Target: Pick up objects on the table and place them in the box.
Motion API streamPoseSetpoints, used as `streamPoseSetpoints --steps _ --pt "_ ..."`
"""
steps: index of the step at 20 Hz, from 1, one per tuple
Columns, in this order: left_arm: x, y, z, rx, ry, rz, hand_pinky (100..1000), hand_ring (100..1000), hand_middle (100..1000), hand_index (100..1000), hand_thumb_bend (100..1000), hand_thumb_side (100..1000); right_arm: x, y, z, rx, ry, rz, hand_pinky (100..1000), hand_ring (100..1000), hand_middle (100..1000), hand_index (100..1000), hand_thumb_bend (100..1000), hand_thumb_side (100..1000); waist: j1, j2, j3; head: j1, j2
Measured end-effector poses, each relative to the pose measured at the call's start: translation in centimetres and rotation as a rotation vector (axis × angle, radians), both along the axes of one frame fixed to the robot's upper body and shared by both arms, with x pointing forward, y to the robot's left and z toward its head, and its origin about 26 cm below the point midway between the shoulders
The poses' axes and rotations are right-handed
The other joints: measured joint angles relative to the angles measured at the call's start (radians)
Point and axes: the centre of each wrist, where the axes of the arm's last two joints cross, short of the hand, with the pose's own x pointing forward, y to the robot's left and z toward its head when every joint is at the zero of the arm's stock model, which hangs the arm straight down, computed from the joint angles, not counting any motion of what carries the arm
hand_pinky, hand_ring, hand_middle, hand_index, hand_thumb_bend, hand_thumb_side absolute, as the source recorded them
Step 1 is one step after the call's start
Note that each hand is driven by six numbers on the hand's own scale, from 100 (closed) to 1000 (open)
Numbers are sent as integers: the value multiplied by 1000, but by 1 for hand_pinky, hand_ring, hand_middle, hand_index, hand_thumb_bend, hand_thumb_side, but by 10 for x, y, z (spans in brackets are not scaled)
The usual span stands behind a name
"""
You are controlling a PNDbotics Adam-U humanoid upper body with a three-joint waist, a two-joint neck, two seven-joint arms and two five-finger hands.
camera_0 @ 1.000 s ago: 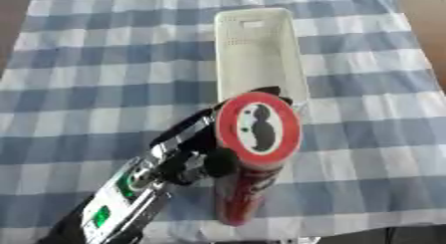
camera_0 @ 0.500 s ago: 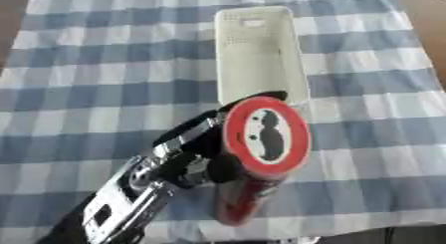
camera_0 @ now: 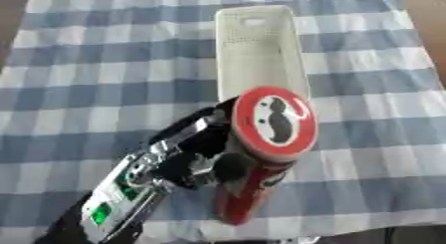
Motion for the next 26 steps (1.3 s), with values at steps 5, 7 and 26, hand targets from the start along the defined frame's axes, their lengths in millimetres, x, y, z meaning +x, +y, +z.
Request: streamPoseSetpoints --steps 5,7,26 --pt "2 8 0 127 -65 56 707 728 954 1000 545 405 0 0 0 0 0 0 623 803 860 1000 100 886 0 0 1 0 0" --pt "2 11 0 168 -85 94 702 722 949 1000 550 424 0 0 0 0 0 0 623 803 860 1000 100 885 0 0 1 -1 0" --pt "1 6 -1 131 -52 219 452 482 697 994 601 430 -1 -1 1 9 -8 -7 622 803 860 1000 100 885 1 0 0 -1 0"
